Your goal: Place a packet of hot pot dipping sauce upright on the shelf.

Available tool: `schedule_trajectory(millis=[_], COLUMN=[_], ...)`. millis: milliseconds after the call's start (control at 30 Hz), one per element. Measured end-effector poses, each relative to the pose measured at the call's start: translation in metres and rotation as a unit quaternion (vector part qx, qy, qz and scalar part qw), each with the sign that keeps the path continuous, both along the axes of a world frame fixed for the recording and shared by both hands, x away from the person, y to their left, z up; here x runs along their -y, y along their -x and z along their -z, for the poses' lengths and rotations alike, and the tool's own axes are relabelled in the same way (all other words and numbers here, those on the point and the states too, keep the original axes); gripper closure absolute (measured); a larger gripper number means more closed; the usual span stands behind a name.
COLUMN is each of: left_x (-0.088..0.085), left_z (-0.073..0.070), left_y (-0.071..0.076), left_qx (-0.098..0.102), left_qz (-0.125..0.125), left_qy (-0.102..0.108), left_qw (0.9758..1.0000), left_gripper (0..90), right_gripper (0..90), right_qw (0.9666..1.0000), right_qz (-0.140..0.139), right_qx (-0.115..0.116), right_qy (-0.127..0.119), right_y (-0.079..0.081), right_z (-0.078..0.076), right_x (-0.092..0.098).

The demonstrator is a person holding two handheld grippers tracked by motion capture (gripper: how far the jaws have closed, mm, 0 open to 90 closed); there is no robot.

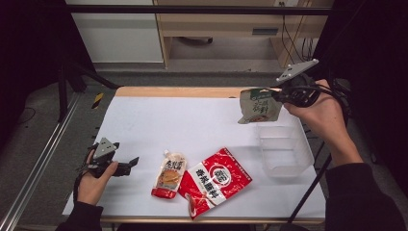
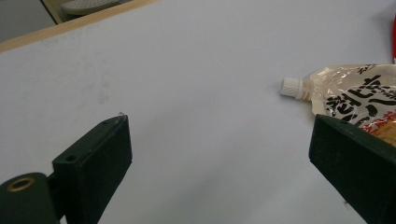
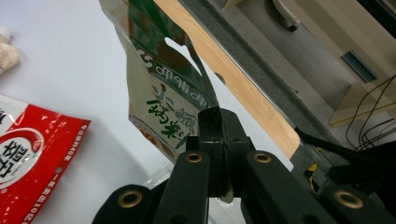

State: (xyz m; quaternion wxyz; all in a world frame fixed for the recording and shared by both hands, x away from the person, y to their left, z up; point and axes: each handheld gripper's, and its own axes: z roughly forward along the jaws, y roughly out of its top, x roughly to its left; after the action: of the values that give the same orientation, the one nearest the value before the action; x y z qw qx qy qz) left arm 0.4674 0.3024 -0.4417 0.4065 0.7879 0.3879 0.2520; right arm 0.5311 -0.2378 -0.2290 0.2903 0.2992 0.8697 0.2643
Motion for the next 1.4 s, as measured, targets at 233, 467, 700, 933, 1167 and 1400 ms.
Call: schedule_trajectory(millis=[233,467,700,933,1167,1400], left_x=[0.0,-0.001,-0.002,-0.001,-0.001,0.001], left_z=[0.0,0.0,0.0,0.001,0.0,0.001], left_y=[0.0,0.0,-0.001,0.0,0.0,0.0], left_qx=[0.0,-0.001,0.0,-0.001,-0.001,-0.001], left_qz=[0.001,-0.001,-0.003,-0.003,-0.004,-0.001], left_qy=[-0.001,-0.001,0.0,0.0,-0.003,-0.005], left_qw=[1.0,1.0,1.0,1.0,1.0,1.0], left_gripper=[6.1,6.0,6.1,6.0,6.1,6.3], right_gripper=[90.0,90.0,90.0,90.0,90.0,90.0], right_qw=[0.9996,0.9989,0.9987,0.9986,0.9989,0.999], right_qz=[0.025,0.038,0.043,0.05,0.044,0.038], right_qx=[0.006,0.014,0.016,0.012,0.001,-0.006], right_qy=[-0.014,-0.022,-0.022,-0.011,0.017,0.022], right_y=[-0.006,-0.009,-0.01,-0.018,-0.033,-0.046], right_z=[0.008,0.012,0.018,0.028,0.037,0.046], right_x=[0.014,0.026,0.032,0.041,0.046,0.051])
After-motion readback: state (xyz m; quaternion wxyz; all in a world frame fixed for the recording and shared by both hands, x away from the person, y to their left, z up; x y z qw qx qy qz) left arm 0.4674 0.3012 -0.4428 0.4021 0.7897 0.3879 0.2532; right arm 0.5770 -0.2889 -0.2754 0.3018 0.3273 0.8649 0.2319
